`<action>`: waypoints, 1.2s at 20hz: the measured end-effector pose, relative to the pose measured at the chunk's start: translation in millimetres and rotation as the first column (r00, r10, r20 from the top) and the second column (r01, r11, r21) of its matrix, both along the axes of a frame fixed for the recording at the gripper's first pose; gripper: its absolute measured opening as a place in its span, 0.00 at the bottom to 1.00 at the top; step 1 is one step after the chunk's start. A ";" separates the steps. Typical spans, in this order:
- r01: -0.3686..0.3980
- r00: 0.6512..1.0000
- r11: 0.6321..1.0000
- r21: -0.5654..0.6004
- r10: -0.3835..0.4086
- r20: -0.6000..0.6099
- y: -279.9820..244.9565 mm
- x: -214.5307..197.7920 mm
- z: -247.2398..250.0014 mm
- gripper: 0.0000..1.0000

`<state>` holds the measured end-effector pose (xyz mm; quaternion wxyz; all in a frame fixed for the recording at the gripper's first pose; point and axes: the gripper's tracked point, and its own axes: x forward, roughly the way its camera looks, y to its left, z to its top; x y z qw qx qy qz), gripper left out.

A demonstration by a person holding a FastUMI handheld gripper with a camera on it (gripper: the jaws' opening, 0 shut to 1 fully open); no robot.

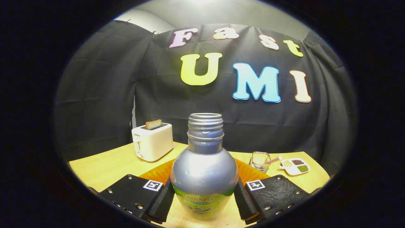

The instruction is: Take the bottle from table, then pour the juice into the cup, finally place the bottle on the coaster

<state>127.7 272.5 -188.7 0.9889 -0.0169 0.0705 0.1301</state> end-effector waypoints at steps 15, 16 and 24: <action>0.108 0.992 0.994 0.001 -0.107 -0.063 -0.4 54.7 -73.2 0.82; 0.109 0.992 0.994 0.007 -0.108 -0.066 -0.4 56.2 -76.6 0.82; 0.111 0.992 0.992 0.060 -0.107 -0.068 4.5 57.9 -89.1 0.82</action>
